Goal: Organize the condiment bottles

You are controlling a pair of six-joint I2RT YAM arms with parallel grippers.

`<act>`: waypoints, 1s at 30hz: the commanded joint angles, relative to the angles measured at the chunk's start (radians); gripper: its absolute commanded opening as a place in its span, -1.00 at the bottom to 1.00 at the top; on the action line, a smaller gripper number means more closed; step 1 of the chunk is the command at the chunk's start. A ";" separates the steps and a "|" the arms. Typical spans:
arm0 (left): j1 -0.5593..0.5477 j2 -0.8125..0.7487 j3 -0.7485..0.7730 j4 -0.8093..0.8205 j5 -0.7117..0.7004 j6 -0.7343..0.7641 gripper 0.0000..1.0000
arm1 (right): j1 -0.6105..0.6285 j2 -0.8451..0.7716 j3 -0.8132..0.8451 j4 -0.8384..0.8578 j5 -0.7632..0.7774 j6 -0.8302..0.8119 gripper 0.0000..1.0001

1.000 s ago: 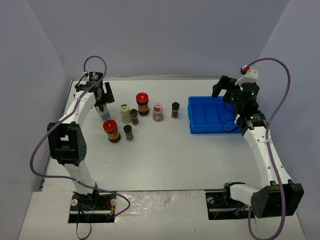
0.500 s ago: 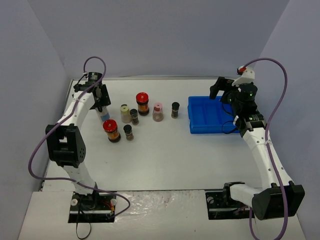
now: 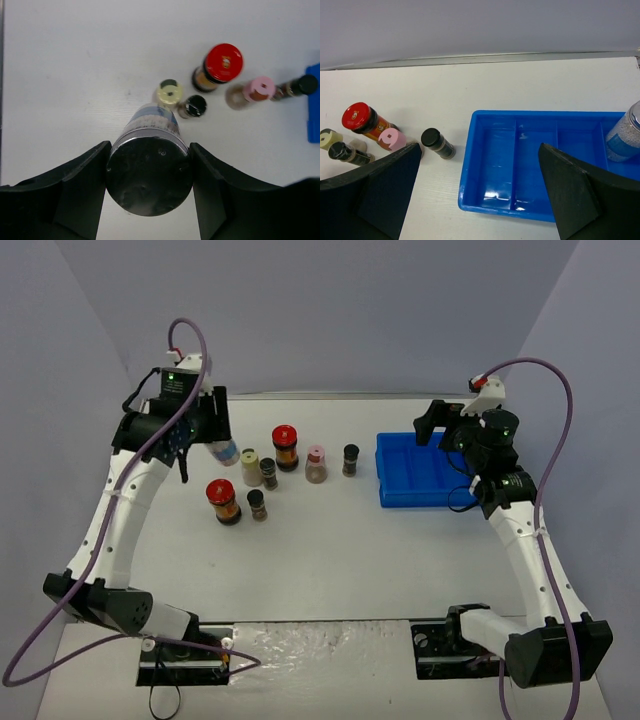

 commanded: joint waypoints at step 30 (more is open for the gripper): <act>-0.623 0.372 -0.100 0.383 0.017 -0.093 0.16 | 0.014 -0.185 -0.054 -0.130 -0.050 -0.069 1.00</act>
